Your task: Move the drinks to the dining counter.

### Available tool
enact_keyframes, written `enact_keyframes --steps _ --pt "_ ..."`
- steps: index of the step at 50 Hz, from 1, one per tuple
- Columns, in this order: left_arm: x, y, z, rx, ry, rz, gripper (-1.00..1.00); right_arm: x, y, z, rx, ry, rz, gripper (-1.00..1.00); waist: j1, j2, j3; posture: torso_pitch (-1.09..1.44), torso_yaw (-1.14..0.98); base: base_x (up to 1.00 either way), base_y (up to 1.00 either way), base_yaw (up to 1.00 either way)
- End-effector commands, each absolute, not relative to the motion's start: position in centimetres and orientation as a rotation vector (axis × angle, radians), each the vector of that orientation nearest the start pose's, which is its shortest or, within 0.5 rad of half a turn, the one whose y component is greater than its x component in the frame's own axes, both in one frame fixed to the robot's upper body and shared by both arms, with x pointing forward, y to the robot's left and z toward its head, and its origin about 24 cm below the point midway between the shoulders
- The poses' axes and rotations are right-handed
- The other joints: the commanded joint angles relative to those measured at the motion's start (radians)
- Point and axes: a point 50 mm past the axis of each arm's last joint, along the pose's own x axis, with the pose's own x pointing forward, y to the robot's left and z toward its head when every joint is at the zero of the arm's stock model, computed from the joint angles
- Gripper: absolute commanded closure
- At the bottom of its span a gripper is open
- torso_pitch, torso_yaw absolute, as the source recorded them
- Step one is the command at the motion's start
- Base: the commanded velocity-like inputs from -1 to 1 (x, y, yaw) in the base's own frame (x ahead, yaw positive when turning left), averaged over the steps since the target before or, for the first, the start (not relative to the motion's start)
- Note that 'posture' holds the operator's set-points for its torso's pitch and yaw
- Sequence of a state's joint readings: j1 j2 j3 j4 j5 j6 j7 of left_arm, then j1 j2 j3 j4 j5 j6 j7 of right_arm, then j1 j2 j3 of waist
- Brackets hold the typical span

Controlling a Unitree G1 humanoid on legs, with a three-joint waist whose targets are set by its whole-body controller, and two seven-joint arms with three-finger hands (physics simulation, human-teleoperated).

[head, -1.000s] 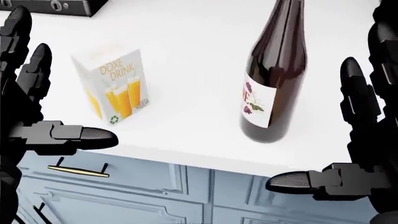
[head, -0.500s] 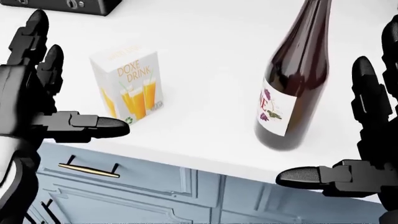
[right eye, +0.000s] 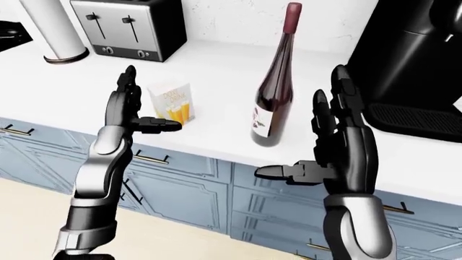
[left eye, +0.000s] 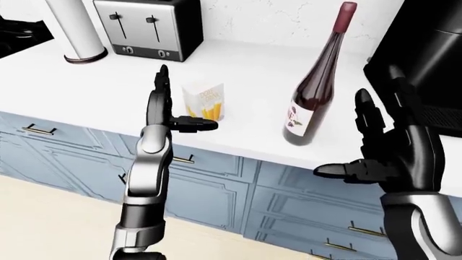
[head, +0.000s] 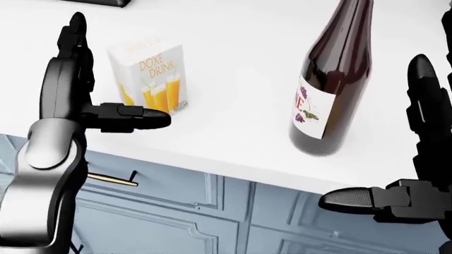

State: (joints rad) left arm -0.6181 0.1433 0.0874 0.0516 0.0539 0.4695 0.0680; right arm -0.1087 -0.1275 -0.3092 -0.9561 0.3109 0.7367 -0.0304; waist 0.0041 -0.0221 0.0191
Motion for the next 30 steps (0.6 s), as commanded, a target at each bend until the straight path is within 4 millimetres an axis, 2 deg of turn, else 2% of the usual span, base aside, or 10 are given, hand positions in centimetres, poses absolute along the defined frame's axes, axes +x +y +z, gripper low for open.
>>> enact_keyframes --steps 1,12,21,30 --pt "35.0 16.0 19.4 0.159 -0.196 0.096 -1.00 19.8 -19.0 21.7 0.046 -0.421 -0.051 -1.00 0.000 0.000 -0.020 0.00 0.00 0.00 0.00 0.00" --pt "36.2 15.1 19.0 0.154 -0.180 0.080 -1.00 19.9 -18.9 21.5 0.050 -0.417 -0.049 -1.00 0.001 -0.002 -0.024 0.00 0.00 0.00 0.00 0.00" --pt "36.4 14.0 18.9 0.163 -0.188 0.052 -1.00 20.1 -19.1 21.3 0.054 -0.413 -0.055 -1.00 0.001 -0.003 -0.027 0.00 0.00 0.00 0.00 0.00" --pt "37.7 14.1 18.3 0.168 -0.166 0.081 -1.00 20.0 -19.2 21.3 0.058 -0.415 -0.058 -1.00 0.001 -0.003 -0.029 0.00 0.00 0.00 0.00 0.00"
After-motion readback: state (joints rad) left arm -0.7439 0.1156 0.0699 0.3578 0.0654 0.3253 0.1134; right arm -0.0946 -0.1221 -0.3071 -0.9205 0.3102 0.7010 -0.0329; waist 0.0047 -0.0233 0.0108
